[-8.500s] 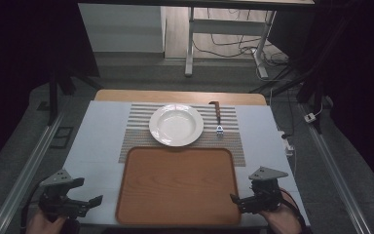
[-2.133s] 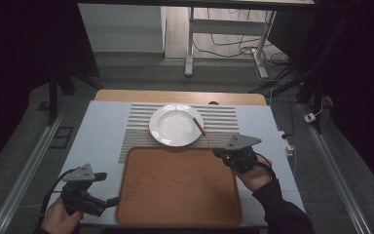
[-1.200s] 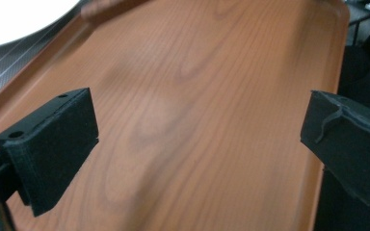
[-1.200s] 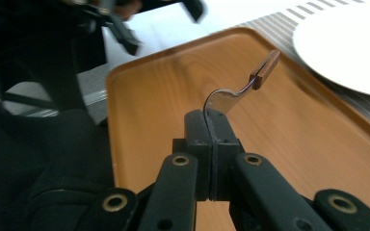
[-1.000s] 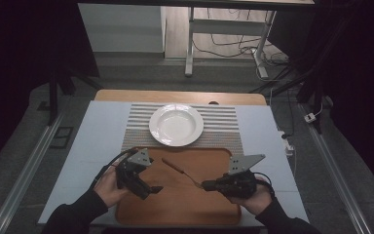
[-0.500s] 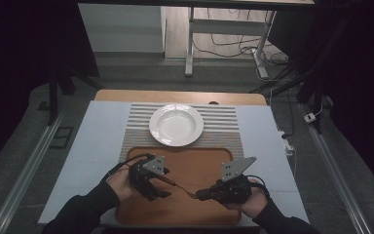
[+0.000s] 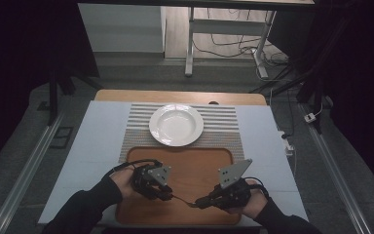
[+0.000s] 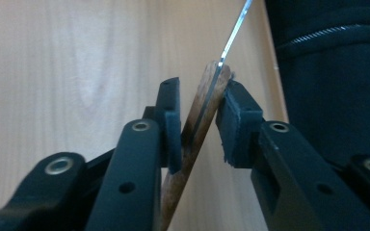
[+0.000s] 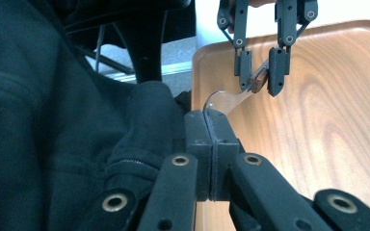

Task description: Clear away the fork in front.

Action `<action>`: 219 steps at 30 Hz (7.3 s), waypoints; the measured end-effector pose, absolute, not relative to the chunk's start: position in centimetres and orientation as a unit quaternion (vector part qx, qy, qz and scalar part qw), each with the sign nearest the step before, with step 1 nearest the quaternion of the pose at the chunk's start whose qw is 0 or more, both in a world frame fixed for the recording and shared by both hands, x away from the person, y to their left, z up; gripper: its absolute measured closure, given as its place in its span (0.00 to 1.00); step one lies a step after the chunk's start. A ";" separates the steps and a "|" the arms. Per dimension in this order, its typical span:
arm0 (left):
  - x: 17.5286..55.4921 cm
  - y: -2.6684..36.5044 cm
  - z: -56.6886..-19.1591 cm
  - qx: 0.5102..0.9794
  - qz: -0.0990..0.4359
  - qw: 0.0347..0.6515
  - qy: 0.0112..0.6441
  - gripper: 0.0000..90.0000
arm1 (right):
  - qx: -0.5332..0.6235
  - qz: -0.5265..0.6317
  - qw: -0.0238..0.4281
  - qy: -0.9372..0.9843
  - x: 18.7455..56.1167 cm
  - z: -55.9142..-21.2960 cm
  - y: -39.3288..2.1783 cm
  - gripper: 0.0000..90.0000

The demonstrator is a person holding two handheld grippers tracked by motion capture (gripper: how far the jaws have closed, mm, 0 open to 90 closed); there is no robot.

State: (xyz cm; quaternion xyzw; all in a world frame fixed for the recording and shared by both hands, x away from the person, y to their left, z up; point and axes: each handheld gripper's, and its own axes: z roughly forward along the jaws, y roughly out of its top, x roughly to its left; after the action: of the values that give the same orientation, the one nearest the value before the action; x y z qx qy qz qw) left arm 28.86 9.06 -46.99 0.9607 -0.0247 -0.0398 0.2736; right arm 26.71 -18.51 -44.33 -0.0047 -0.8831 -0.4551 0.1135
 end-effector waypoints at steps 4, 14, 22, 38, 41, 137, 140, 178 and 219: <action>28.5 9.0 -47.0 0.962 -0.059 0.263 -0.044 0.86 | -0.015 -0.460 0.099 -0.882 27.1 -44.5 -18.9 0.94; 28.3 9.5 -47.2 0.963 -0.074 0.259 0.009 0.89 | -0.080 -0.467 0.046 -0.879 27.6 -44.5 -19.3 0.74; 27.6 10.7 -46.9 0.959 -0.056 0.262 0.095 0.89 | -0.201 -0.467 -0.009 -0.861 28.4 -44.1 -20.9 0.50; 26.3 12.8 -47.5 0.929 -0.039 0.247 0.273 0.89 | -0.291 -0.433 -0.107 -0.846 26.5 -44.3 -24.0 0.11; 26.3 13.2 -47.7 0.918 -0.039 0.242 0.310 0.89 | -0.299 -0.432 -0.115 -0.843 26.2 -44.3 -24.5 0.08; 31.0 6.0 -50.5 0.920 -0.032 0.238 0.309 0.99 | -0.363 -0.390 -0.093 -0.841 23.4 -45.3 -28.7 0.01; 30.8 5.8 -50.8 0.922 -0.028 0.234 0.307 0.99 | -0.363 -0.390 -0.093 -0.841 23.4 -45.3 -28.7 0.01; 34.6 14.3 -50.9 0.873 0.012 0.213 0.439 0.97 | -0.364 -0.393 -0.089 -0.840 23.4 -45.3 -28.7 0.04; 28.8 18.4 -47.1 0.839 0.006 0.354 0.413 0.04 | -0.364 -0.392 -0.088 -0.840 23.4 -45.3 -28.7 0.04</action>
State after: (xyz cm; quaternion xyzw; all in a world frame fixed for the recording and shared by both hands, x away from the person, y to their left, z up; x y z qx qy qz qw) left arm 28.78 18.39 -47.06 0.8389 0.4131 0.0056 0.3543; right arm 23.39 -28.71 -45.32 -0.3642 -0.8401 -0.3924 -0.0875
